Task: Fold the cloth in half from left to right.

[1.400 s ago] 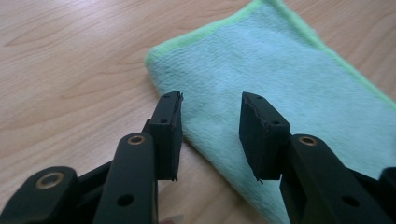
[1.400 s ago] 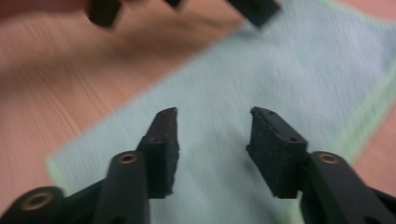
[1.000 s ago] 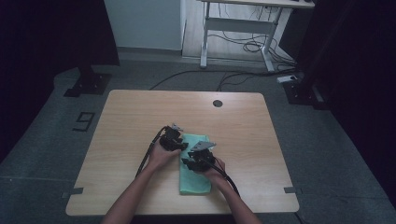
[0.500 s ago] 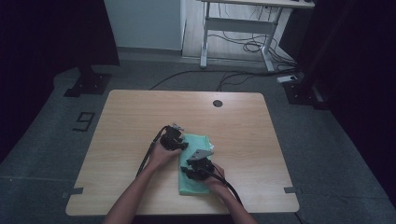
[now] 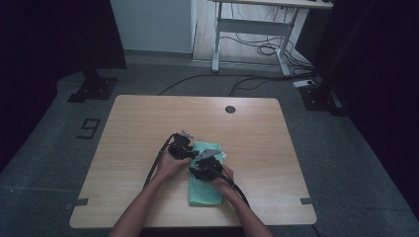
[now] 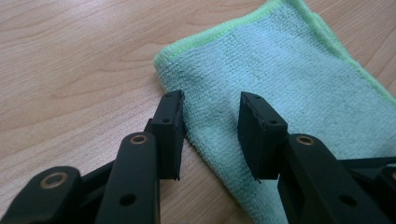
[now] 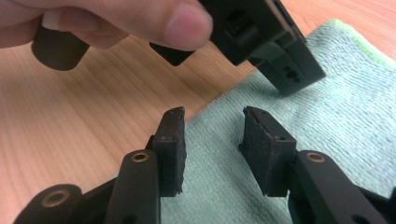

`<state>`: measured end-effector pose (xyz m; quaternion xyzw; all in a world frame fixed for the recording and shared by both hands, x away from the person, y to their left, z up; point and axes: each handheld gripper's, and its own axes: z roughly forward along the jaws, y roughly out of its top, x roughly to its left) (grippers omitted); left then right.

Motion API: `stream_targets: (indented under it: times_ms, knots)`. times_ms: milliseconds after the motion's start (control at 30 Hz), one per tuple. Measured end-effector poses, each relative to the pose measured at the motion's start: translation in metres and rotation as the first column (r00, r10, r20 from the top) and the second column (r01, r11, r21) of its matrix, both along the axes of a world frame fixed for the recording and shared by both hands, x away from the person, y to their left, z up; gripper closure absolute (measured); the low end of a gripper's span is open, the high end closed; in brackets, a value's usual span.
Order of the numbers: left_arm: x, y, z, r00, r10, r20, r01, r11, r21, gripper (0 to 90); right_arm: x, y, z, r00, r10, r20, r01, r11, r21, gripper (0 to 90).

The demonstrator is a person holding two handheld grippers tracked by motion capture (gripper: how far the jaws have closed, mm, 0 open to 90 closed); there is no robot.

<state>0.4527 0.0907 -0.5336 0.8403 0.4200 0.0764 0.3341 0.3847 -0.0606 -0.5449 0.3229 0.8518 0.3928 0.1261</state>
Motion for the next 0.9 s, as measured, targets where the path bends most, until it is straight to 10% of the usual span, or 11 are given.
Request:
stream_targets:
  times_ms: [900]
  knots:
    - [0.000, 0.001, -0.001, 0.9999, 0.014, 0.007, -0.013, 0.9999, -0.010, 61.4, -0.085, -0.008, -0.005, 0.9819, 0.182, 0.052, -0.183, 0.9832, 0.003, 56.2]
